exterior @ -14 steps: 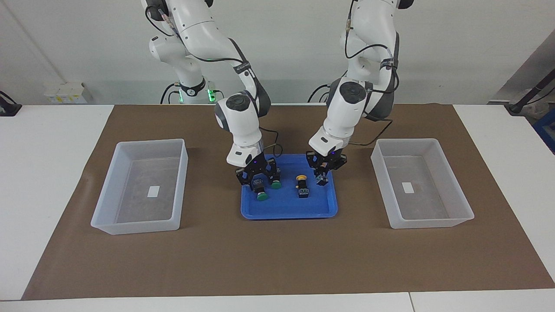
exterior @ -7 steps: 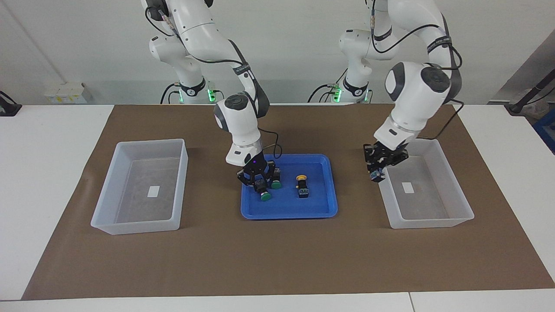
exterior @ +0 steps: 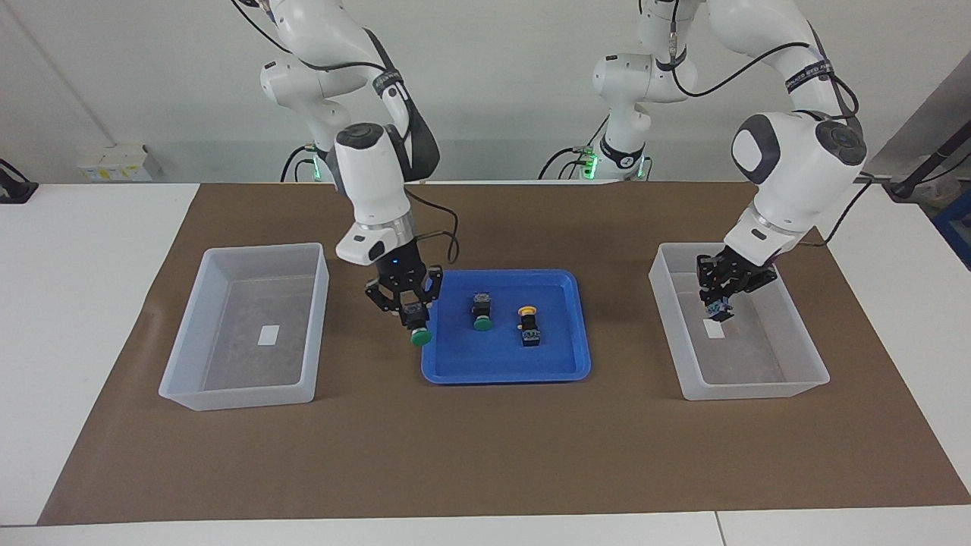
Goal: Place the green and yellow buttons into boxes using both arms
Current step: 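Carry the yellow button to its bin while the right gripper lifts the green button, then release the yellow button with the left gripper while the right gripper drops the green button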
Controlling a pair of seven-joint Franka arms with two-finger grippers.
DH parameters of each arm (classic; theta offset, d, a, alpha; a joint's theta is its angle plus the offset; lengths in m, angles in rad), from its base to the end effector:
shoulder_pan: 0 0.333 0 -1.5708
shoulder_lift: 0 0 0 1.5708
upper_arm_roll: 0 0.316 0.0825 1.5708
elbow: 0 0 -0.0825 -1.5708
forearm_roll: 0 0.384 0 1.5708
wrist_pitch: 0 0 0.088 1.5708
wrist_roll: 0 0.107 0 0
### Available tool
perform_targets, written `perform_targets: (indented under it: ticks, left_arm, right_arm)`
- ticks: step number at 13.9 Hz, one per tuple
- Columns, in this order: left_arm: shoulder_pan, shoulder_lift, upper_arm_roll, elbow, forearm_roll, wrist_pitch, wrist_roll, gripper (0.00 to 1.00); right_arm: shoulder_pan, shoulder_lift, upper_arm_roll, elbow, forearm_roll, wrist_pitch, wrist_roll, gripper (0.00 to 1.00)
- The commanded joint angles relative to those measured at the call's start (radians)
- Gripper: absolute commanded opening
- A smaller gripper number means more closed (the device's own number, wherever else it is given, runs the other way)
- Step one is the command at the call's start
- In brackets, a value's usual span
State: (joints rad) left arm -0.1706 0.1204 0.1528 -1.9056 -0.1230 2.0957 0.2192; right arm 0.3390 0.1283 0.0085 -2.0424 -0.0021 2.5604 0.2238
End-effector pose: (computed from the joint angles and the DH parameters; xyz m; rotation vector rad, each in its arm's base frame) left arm 0.5960 -0.0192 0.4425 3.0440 -0.2760 0.1227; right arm 0.5715 0.2069 0.4216 -2.9740 -0.1860 -0.5644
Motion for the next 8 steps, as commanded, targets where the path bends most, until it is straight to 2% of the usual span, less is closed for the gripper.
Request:
perform_targets:
  ticks: [1, 5, 8]
  left_arm:
    - [0.014, -0.004, -0.010, -0.095, -0.006, 0.128, 0.005, 0.00]
    - [0.011, 0.085, -0.010, -0.125, -0.006, 0.269, -0.001, 0.00]
    - [0.011, 0.151, -0.012, -0.127, -0.009, 0.346, -0.003, 0.00]
  right_arm:
    - [-0.095, -0.103, 0.008, -0.064, -0.019, -0.069, 0.026, 0.00]
    - [-0.227, -0.162, 0.010, -0.108, -0.019, -0.141, -0.007, 0.00]
    - [-0.345, -0.171, 0.010, -0.139, -0.018, -0.141, -0.165, 0.00]
